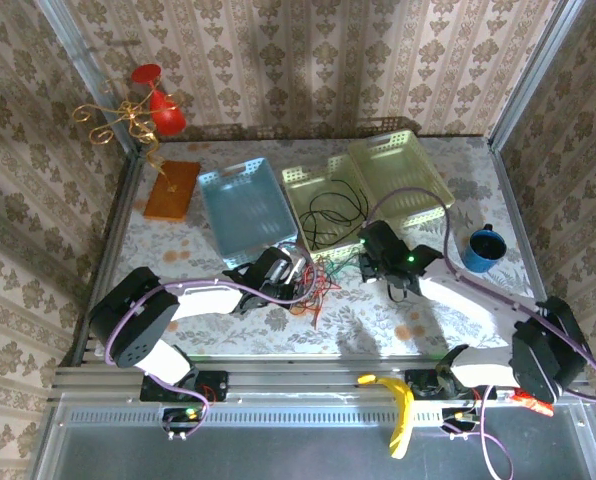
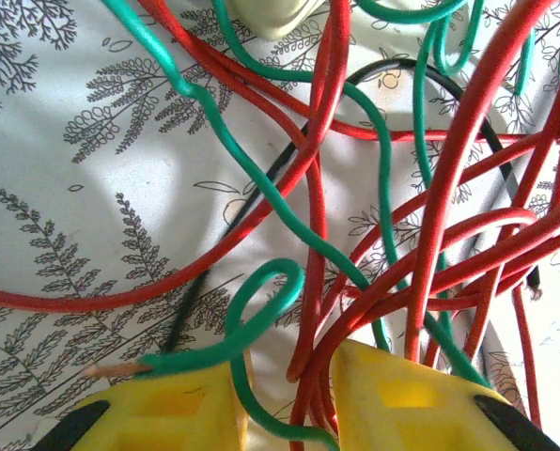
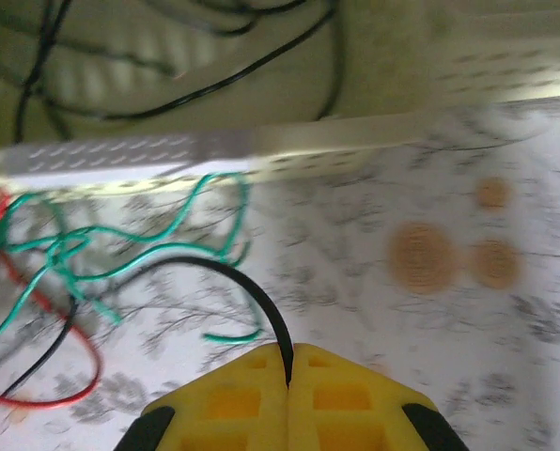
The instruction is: Untangle the cables
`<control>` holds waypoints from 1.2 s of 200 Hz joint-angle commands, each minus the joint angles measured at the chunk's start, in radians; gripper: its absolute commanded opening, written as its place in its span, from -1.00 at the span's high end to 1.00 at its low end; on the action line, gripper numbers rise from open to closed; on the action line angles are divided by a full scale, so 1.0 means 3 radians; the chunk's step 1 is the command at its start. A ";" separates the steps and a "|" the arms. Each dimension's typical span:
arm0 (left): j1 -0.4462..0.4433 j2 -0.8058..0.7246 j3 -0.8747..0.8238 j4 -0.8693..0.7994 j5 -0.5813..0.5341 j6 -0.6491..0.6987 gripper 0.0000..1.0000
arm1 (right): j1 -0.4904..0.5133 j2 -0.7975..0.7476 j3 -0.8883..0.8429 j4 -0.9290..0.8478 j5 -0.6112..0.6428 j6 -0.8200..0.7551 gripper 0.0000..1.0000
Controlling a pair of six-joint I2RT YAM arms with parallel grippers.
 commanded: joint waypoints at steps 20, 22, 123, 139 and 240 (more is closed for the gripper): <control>0.0009 -0.0003 -0.0077 -0.0368 -0.0032 0.0080 0.42 | -0.0366 -0.0519 -0.0150 -0.0311 0.0766 0.0587 1.00; 0.0009 -0.0003 -0.0077 -0.0365 -0.0032 0.0080 0.42 | -0.0394 -0.0540 -0.0155 -0.0318 0.0770 0.0608 1.00; 0.0009 0.0021 -0.0102 -0.0358 -0.0027 0.0060 0.40 | -0.1129 -0.1546 -0.0140 -0.0716 0.1499 0.0682 1.00; 0.0009 0.0019 -0.0102 -0.0370 -0.0019 0.0064 0.30 | -0.1254 -0.1636 -0.0097 -0.0714 0.1559 0.0597 1.00; 0.0017 0.0047 -0.0082 -0.0381 -0.0017 0.0104 0.18 | -0.1979 -0.1993 0.0512 -0.0375 0.1802 -0.0177 1.00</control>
